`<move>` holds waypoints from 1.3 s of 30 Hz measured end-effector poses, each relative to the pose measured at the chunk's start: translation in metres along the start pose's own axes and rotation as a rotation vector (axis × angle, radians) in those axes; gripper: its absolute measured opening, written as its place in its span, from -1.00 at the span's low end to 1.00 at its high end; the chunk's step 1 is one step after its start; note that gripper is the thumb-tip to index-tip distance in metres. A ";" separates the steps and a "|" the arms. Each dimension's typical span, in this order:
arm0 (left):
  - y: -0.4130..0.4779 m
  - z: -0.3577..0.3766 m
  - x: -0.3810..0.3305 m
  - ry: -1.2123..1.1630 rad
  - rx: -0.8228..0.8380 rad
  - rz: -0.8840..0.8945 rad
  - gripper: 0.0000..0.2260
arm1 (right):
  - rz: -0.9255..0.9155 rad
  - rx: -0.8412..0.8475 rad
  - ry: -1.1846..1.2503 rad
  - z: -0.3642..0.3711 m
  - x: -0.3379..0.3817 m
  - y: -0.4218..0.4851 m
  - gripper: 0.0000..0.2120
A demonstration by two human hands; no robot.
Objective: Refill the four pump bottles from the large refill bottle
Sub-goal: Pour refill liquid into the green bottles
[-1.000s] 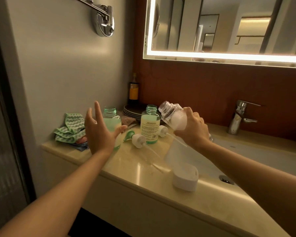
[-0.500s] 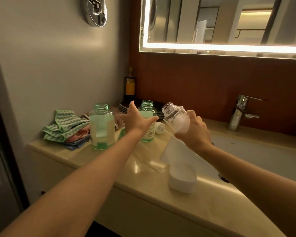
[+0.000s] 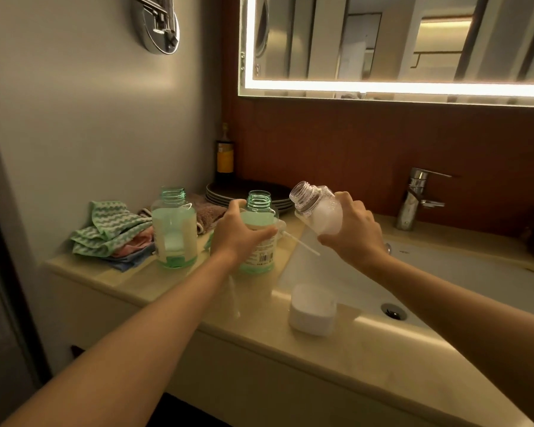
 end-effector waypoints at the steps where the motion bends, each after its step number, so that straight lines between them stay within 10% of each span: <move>1: -0.006 -0.003 -0.002 -0.015 0.008 -0.003 -0.29 | -0.020 -0.012 -0.014 -0.004 0.002 -0.001 -0.32; 39: -0.057 -0.017 -0.016 0.095 -0.117 0.054 -0.30 | -0.280 -0.205 -0.407 -0.045 0.050 -0.005 -0.42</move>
Point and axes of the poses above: each hand's wrist, its own y-axis towards the middle knuckle, its own z-axis out of the palm, x = y × z, the point moved 4 cm from there along y, towards the middle knuckle, and after that the axes turned 12 degrees about -y, right-handed, at the moved point
